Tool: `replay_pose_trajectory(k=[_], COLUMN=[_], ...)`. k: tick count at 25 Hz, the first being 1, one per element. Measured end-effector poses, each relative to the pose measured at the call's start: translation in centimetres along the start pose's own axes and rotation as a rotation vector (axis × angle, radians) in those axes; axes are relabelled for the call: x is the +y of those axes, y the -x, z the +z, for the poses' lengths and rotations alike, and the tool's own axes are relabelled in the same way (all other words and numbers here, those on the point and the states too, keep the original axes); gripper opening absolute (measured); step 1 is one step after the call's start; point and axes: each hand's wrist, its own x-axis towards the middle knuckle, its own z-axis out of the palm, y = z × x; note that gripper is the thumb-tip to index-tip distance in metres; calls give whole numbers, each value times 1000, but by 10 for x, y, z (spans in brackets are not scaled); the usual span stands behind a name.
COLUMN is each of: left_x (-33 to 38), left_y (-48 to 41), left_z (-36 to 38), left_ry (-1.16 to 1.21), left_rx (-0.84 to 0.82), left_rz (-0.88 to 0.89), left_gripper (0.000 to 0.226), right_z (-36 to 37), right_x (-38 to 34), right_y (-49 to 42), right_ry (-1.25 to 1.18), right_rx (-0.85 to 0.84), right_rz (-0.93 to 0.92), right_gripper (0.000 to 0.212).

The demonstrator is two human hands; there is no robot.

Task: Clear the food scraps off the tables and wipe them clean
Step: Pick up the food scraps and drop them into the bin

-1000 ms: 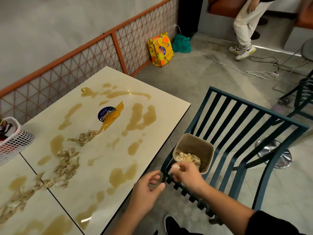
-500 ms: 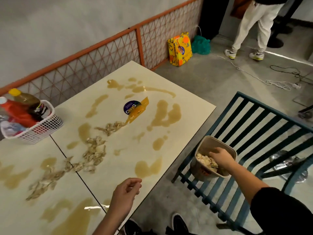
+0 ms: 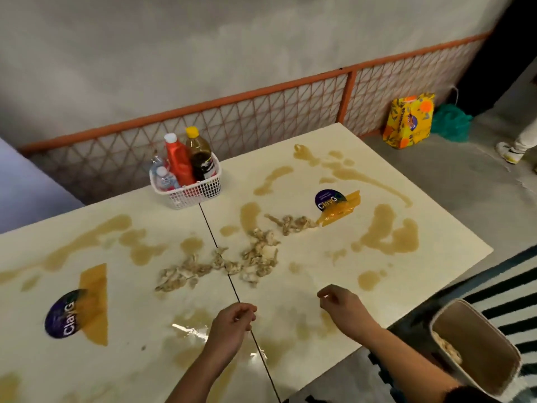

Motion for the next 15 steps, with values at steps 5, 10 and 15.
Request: replay_pose_trajectory(k=[5, 10, 15], left_x=[-29, -64, -88], left_y=[-17, -20, -18], left_z=[-57, -97, -118], left_ry=[65, 92, 38], left_rx=[103, 186, 214], left_rz=[-44, -79, -75], left_gripper=[13, 13, 17], right_z=[71, 116, 132], right_x=[-78, -113, -127], right_y=[-38, -75, -89], right_ry=[460, 900, 1016], right_rx=[-173, -275, -361], right_rz=[-272, -324, -214], right_gripper=[31, 50, 56])
